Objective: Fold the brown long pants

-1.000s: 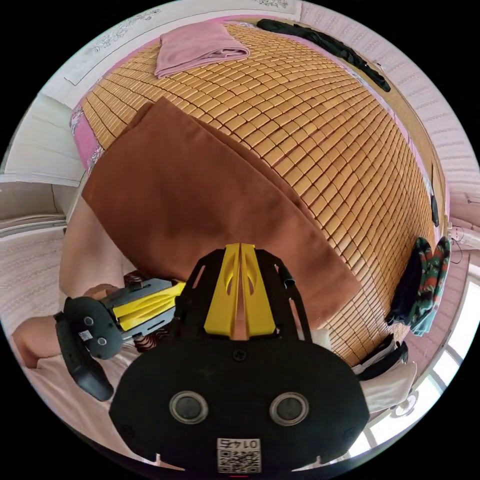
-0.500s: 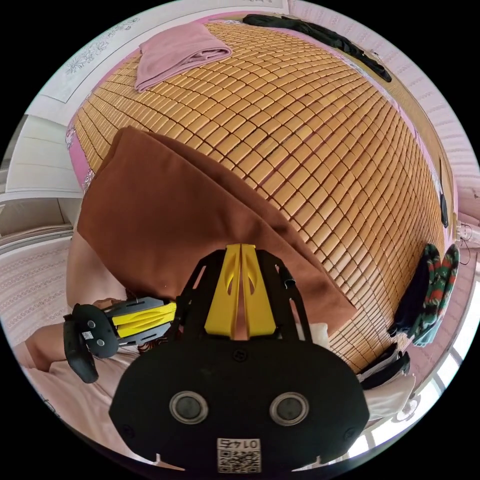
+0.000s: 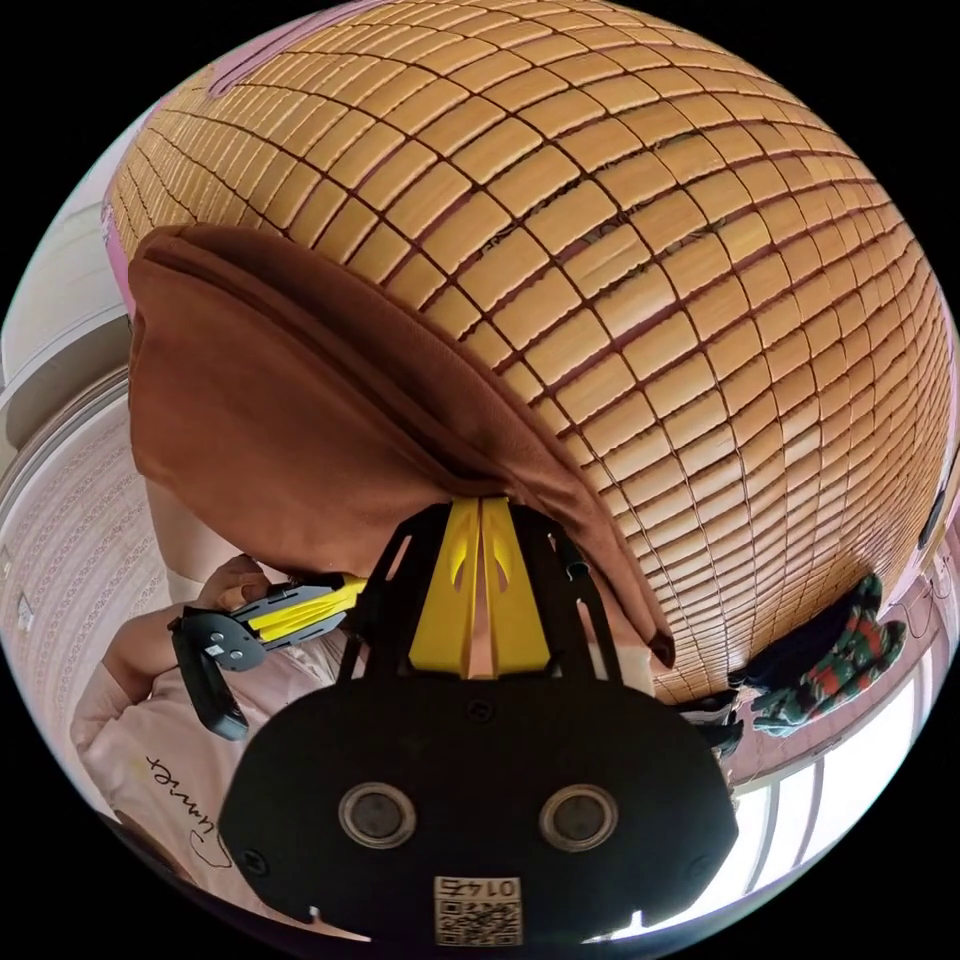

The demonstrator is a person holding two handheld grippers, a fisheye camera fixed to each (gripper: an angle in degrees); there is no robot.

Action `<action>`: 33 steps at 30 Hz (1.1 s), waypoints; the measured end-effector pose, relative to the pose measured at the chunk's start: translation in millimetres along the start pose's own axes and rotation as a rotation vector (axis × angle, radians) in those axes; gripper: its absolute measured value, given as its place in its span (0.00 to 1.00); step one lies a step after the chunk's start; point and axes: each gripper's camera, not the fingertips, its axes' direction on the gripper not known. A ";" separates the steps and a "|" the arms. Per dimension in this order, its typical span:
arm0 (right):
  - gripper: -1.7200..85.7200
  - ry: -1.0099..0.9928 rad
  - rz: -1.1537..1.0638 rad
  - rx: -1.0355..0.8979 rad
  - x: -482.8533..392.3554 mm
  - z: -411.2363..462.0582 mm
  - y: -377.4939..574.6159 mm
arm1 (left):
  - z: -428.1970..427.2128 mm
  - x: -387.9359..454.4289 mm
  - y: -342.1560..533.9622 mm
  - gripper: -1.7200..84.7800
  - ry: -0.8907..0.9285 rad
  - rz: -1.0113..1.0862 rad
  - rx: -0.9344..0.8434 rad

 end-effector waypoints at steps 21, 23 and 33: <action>0.14 -0.292 0.545 0.811 80.2 233.0 423.8 | -19.1 70.3 -7.1 0.02 0.050 0.162 0.184; 0.16 -0.377 0.677 0.789 91.5 288.2 469.5 | -20.4 83.6 -9.8 0.03 0.073 0.207 0.210; 0.08 -0.662 0.647 0.799 96.8 402.6 546.2 | -16.5 147.7 -31.7 0.23 0.001 0.340 0.194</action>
